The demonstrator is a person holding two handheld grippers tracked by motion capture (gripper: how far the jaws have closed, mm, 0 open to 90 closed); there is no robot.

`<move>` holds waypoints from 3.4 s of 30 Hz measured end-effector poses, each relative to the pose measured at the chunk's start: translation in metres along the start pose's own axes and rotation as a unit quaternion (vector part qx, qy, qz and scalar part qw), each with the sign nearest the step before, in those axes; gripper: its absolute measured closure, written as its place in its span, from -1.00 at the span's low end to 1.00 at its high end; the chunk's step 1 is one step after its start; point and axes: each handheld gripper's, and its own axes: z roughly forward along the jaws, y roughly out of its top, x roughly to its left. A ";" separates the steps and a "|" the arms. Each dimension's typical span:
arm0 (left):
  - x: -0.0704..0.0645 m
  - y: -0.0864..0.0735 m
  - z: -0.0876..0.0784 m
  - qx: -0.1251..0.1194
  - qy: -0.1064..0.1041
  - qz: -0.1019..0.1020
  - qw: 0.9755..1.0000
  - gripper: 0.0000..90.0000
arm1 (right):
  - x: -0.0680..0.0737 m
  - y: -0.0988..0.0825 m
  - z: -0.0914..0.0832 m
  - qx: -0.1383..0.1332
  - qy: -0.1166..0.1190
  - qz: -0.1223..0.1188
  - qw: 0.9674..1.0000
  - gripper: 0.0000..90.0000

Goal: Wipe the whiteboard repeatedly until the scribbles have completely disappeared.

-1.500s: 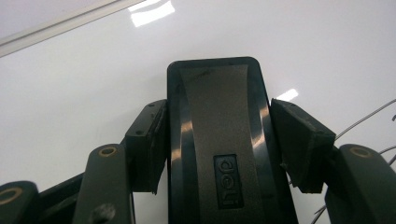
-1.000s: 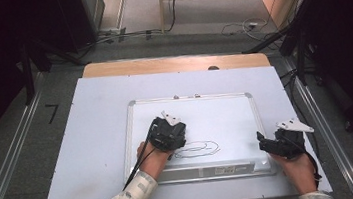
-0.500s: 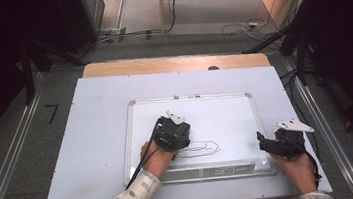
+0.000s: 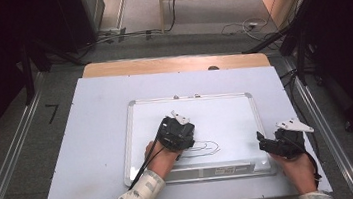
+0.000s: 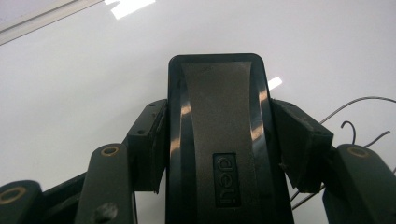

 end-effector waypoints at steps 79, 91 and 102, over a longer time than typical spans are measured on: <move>-0.070 0.030 0.026 0.003 -0.041 0.043 0.998 -0.08 | 0.000 0.000 0.000 -0.002 0.002 -0.001 1.000 -0.67; -0.080 0.036 0.031 0.004 -0.044 0.049 0.998 -0.08 | 0.000 0.000 0.000 -0.002 0.003 0.000 1.000 -0.67; -0.091 0.042 0.036 0.003 -0.046 0.053 0.998 -0.08 | 0.000 0.000 0.000 -0.001 0.003 0.000 1.000 -0.67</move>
